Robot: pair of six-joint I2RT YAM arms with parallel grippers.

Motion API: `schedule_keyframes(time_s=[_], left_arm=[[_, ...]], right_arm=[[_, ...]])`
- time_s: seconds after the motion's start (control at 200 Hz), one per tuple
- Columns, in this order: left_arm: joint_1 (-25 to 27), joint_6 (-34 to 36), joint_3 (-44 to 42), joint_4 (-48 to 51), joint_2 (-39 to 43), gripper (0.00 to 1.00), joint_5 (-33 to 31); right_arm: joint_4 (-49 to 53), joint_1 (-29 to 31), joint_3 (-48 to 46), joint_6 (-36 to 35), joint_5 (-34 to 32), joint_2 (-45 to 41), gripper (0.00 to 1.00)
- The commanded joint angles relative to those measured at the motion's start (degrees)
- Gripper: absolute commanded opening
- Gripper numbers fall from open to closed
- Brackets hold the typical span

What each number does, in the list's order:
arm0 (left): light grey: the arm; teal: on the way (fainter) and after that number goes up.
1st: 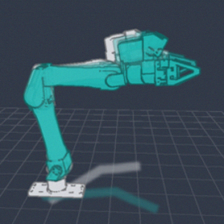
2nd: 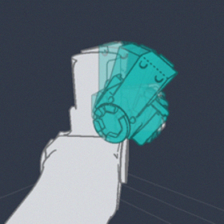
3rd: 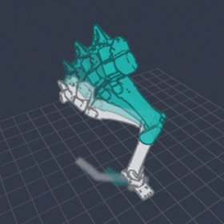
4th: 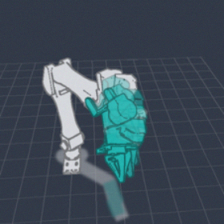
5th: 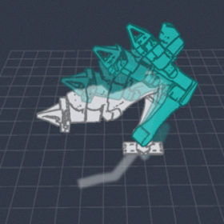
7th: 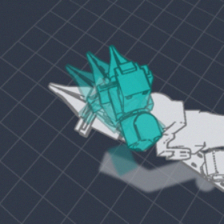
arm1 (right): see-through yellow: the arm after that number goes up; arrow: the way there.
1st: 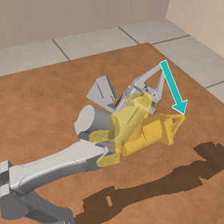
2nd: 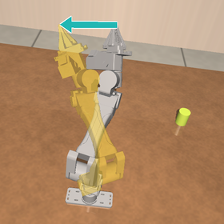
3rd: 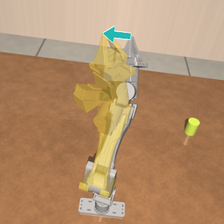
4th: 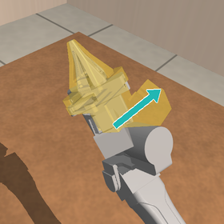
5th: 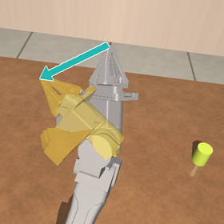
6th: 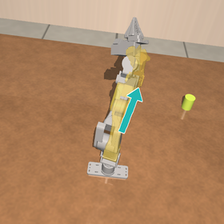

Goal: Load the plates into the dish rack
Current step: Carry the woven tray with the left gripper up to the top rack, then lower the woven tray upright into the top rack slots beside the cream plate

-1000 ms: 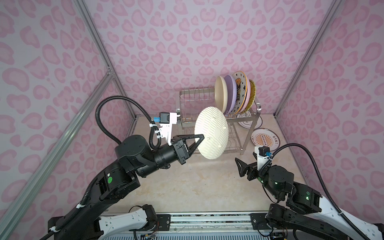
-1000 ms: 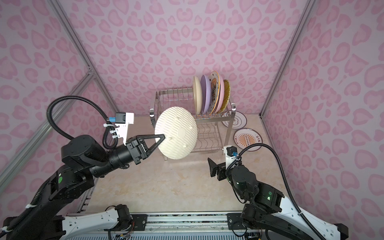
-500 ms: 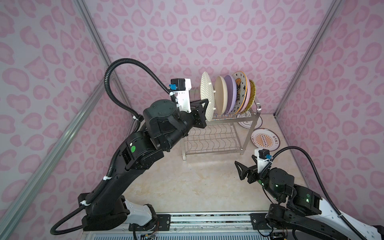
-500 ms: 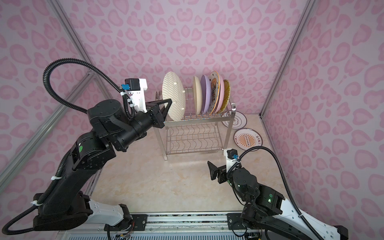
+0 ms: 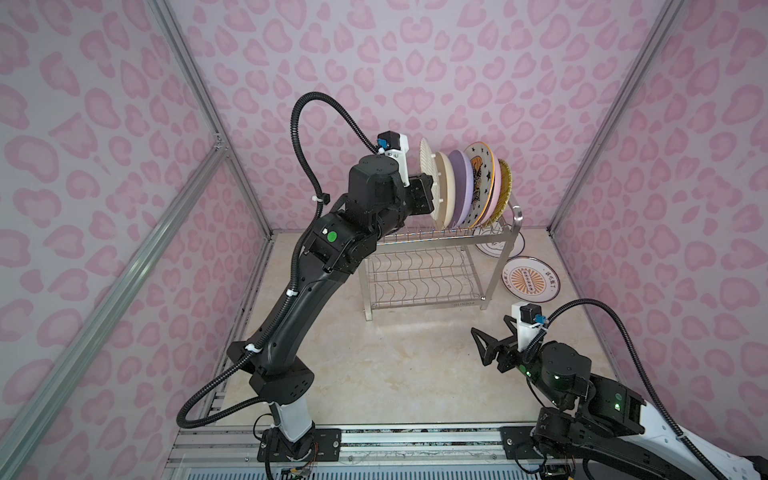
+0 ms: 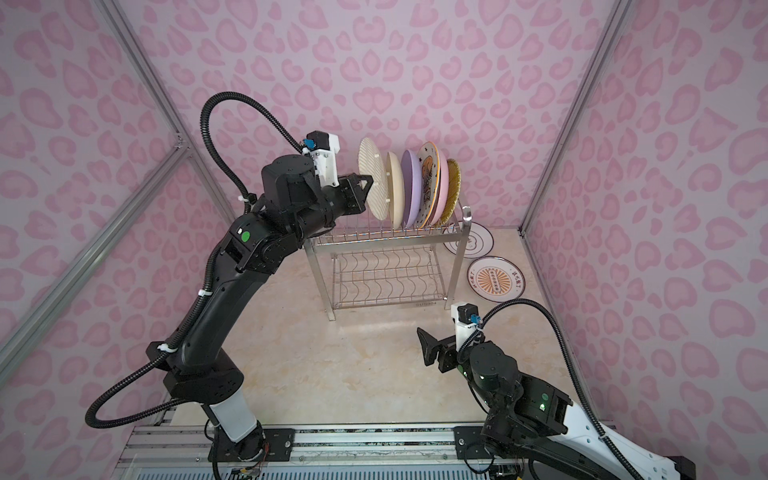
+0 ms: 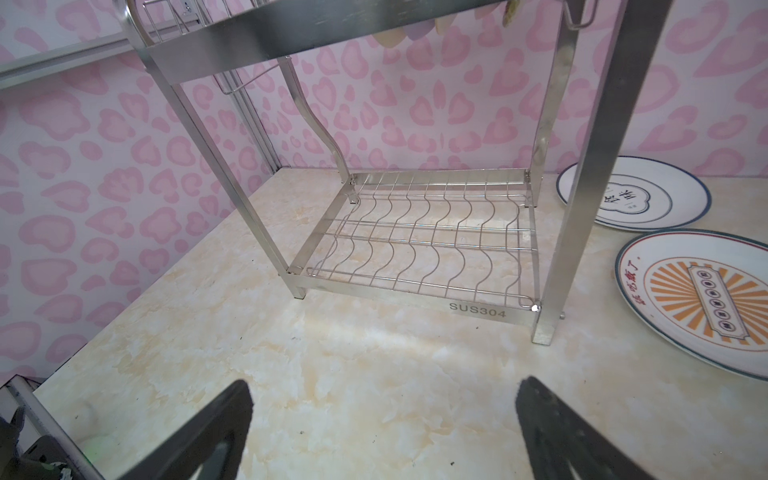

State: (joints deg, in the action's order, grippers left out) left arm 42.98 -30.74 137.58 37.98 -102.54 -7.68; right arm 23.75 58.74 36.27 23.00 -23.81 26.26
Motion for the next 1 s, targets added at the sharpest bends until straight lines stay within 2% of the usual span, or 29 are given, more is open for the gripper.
schedule_keyframes(time_s=[0.0,0.2,0.545,0.996], left_arm=[[-0.6,-1.4,1.0,-1.5,-0.7,0.03,1.1],[-1.5,-1.9,0.6,-1.3,-2.0,0.03,2.0],[-1.5,0.3,0.2,-0.4,-3.3,0.03,-0.4],[-1.2,1.9,-0.7,1.6,-3.3,0.03,-7.8]], right_arm=[[0.6,0.0,-0.8,0.7,-0.1,-1.0,0.99],[0.4,0.0,-1.9,1.2,0.1,-1.5,0.99],[0.6,0.0,-2.8,2.7,0.2,-2.5,0.99],[-0.2,0.0,-3.8,4.2,0.4,-1.6,0.99]])
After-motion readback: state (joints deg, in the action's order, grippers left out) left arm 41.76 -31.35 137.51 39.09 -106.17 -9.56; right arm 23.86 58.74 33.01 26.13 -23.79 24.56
